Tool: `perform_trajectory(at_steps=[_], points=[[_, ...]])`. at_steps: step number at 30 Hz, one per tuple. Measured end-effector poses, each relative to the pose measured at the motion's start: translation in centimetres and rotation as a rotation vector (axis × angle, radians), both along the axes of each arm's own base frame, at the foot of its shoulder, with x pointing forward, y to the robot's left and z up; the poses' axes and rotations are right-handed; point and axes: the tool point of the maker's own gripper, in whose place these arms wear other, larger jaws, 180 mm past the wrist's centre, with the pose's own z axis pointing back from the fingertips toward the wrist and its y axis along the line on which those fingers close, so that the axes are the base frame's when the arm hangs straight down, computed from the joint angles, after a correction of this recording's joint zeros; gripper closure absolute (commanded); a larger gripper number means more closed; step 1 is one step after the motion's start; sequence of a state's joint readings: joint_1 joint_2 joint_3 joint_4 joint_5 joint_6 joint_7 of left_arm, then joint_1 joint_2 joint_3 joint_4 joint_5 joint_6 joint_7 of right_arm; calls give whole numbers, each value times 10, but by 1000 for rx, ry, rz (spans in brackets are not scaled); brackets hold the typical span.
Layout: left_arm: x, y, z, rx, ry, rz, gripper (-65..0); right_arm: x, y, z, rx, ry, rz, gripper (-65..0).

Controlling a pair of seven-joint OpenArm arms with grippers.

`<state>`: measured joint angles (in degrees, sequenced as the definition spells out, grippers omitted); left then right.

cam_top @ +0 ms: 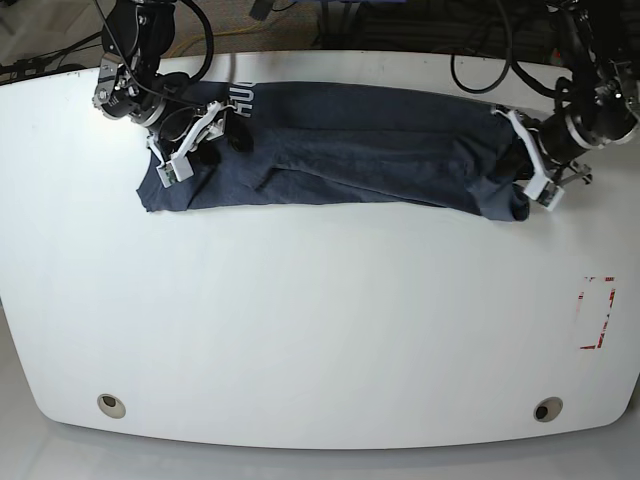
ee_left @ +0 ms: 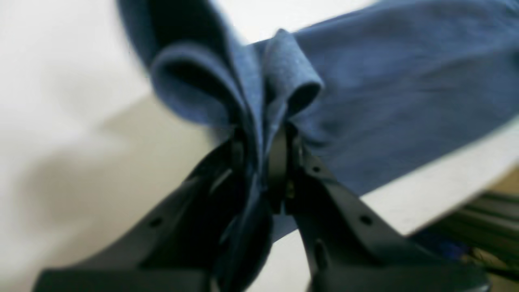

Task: Fold the T-shirt properly
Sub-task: 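Fold the strip end held by the left gripper toward the right gripper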

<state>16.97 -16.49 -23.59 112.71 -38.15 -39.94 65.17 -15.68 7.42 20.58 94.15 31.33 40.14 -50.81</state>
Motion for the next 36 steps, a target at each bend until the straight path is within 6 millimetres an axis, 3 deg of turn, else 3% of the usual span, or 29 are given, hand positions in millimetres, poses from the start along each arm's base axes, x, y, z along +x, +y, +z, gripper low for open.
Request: perform_trajectory(at_steps=[4, 9, 17, 20, 25, 27, 32, 36], points=[[-1, -49, -11, -25, 41, -156, -3, 0, 1, 0, 3, 1, -1, -393], [11, -100, -4, -100, 0, -252, -3, 0, 0, 0, 2, 0, -2, -393], [17, -153, 6, -152, -19, -363, -26, 0, 1, 0, 3, -1, -2, -393], [17, -166, 3, -169, -4, -393, -154, 0, 1, 0, 3, -1, -2, -393], [14, -189, 6, -169, -6, -488, -453, 0, 0, 0, 2, -1, -2, -393], [12, -196, 7, -178, -12, -508, -537, 0, 0, 0, 3, -1, -3, -393], [10, -201, 8, -173, -10, -529, -557, 0, 0, 0, 3, -1, -3, -393], [5, -217, 26, -177, -64, -599, -517, 0, 0, 0, 3, -1, -4, -393]])
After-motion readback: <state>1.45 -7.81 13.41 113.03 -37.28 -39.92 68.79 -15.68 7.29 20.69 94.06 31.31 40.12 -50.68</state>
